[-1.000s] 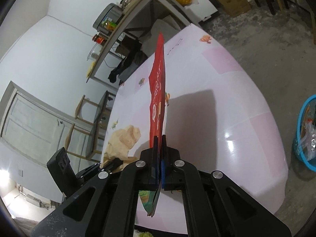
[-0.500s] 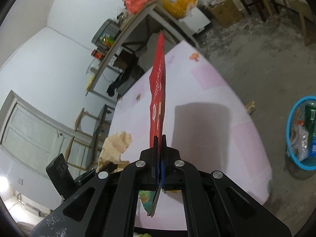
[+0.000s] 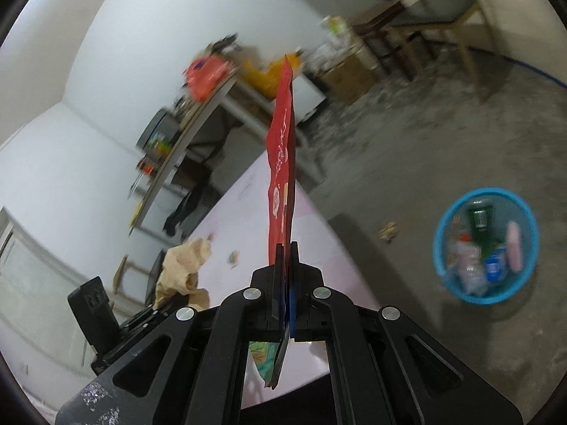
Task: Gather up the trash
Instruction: 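Carry the cloth and red bag with both tools over the wastebasket, then open both tools to drop the cloth and red bag into the basket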
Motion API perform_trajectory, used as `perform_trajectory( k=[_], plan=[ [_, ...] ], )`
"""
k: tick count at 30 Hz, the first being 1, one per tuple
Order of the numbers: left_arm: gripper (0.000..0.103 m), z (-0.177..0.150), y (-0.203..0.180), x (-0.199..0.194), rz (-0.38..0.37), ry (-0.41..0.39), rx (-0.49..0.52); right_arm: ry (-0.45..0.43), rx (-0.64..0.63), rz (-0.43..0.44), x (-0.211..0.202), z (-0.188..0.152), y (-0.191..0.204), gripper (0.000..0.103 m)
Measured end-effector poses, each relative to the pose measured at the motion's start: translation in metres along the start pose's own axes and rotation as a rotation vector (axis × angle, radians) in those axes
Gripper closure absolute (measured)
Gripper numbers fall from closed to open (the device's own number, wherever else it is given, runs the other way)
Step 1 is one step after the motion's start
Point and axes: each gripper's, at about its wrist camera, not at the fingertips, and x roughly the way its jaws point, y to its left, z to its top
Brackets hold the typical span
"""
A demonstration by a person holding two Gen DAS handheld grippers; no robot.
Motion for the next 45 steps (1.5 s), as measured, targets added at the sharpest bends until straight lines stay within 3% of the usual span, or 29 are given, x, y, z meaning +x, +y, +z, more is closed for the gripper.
perform_trajectory(
  k=[5,12,16,22,30,32,33,34,35,37,45],
  plan=[
    [0.096,0.019,-0.042,0.037,-0.105,0.062,0.033,-0.078,0.061,-0.112,-0.035,-0.005,-0.041,0.102],
    [0.096,0.03,-0.096,0.106,-0.211,0.195,0.033,-0.13,0.081,-0.389,-0.063,-0.011,-0.097,0.103],
    [0.096,0.031,-0.121,0.149,-0.221,0.269,0.039,-0.117,0.039,-0.499,-0.052,-0.011,-0.12,0.102],
    [0.096,0.028,-0.147,0.213,-0.201,0.37,0.018,-0.044,-0.141,-0.711,-0.003,-0.012,-0.143,0.103],
    [0.096,0.022,-0.17,0.318,-0.139,0.546,-0.043,0.017,-0.135,-0.717,0.023,-0.014,-0.173,0.102],
    [0.095,0.022,-0.173,0.339,-0.125,0.55,-0.047,0.025,-0.122,-0.709,0.025,-0.012,-0.179,0.102],
    [0.092,0.023,-0.175,0.35,-0.119,0.551,-0.043,0.027,-0.117,-0.71,0.026,-0.012,-0.177,0.103],
    [0.083,0.023,-0.175,0.361,-0.113,0.56,-0.045,0.031,-0.107,-0.705,0.027,-0.012,-0.181,0.102],
    [0.068,0.022,-0.175,0.366,-0.114,0.568,-0.047,0.036,-0.09,-0.698,0.027,-0.012,-0.184,0.102],
    [0.06,0.021,-0.171,0.374,-0.106,0.588,-0.056,0.043,-0.067,-0.689,0.032,-0.009,-0.188,0.102],
    [0.056,0.028,-0.154,0.35,-0.152,0.563,-0.117,0.071,-0.086,-0.683,0.05,-0.001,-0.187,0.102]
  ],
)
